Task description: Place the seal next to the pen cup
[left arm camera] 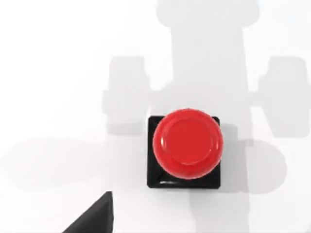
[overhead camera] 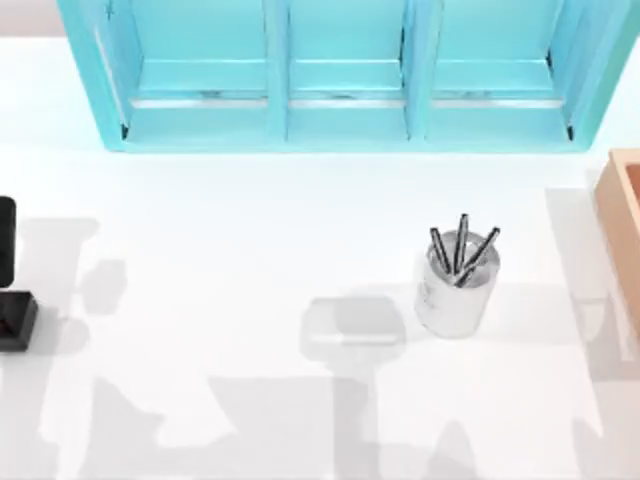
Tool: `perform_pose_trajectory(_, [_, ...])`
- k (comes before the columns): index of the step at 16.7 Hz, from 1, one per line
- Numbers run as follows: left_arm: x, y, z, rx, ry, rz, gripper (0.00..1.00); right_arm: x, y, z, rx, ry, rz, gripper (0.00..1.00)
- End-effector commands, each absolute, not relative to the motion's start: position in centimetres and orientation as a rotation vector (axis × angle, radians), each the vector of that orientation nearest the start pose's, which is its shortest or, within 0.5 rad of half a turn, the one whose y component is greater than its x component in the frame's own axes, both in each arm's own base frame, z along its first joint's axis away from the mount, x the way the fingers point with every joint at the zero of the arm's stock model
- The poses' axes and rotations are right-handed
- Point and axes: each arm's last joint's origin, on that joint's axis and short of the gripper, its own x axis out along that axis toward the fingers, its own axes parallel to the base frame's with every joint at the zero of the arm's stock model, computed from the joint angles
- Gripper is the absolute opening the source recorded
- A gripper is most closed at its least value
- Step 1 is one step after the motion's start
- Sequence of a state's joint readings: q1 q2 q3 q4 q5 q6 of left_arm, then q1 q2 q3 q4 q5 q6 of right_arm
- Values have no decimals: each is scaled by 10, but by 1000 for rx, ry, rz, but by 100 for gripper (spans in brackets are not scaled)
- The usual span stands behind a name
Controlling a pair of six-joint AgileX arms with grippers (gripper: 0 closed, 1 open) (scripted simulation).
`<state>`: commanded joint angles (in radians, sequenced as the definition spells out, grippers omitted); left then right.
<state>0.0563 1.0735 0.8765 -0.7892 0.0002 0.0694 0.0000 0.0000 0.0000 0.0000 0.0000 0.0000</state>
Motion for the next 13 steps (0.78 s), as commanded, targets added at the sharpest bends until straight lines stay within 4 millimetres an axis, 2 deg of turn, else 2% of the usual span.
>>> perform_pose_trajectory(3, [246,19,263,31,1219,9,100,106,-1,160,0,0,0,100])
perform_pose_trajectory(7, [293,27,256,23,1451,-6,100,106,-1,160,0,0,0,100])
perform_pose_trajectory(10, [314,31,251,17,1543,-14,100,106,-1,160,0,0,0,100])
perform_pose_trajectory(13, [320,33,249,15,1571,-16,100,106,-1,160,0,0,0,100])
